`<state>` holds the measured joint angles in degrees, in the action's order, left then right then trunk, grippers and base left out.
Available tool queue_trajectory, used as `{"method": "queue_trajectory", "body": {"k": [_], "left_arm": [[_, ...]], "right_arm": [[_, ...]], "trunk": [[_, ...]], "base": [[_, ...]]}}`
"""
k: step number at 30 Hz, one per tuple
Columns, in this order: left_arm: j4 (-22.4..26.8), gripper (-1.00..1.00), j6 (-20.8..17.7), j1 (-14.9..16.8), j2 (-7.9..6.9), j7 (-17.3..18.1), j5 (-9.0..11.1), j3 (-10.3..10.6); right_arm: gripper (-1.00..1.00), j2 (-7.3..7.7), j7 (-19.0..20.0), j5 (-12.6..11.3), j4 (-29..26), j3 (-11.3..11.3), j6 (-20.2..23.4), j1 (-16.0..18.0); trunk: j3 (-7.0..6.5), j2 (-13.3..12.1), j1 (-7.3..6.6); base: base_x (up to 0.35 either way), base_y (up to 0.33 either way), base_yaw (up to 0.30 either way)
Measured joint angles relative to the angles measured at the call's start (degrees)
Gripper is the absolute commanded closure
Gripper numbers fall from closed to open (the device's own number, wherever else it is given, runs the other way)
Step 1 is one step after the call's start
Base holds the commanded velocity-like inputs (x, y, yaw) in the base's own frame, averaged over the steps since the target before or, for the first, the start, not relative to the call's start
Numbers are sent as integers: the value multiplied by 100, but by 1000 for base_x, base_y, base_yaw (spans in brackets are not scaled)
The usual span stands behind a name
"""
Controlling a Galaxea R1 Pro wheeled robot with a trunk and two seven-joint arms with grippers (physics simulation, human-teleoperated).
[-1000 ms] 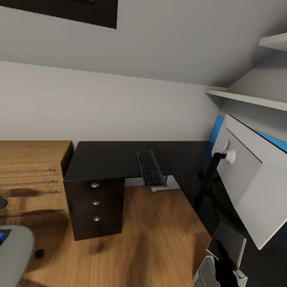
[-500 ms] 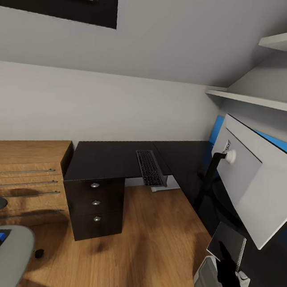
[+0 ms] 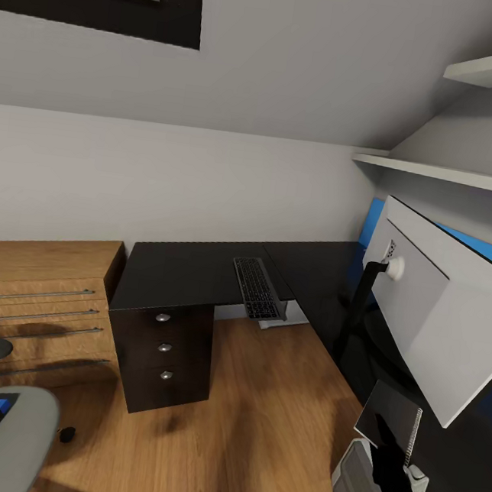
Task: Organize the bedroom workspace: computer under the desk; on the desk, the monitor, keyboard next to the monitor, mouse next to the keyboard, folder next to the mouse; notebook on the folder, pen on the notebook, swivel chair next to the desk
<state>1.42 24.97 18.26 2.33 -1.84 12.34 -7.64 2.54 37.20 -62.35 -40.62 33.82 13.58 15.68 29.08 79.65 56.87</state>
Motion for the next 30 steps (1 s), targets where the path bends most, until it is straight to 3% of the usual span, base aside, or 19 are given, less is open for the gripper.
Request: {"method": "queue_trajectory", "body": {"k": [30], "left_arm": [[0, -100, 1, 0, -6, 1, 0, 0]], "right_arm": [[-100, -4, -3, 1, -1, 4, -4, 1]], "trunk": [[0, 0, 0]], "base": [[0, 0, 0]]}}
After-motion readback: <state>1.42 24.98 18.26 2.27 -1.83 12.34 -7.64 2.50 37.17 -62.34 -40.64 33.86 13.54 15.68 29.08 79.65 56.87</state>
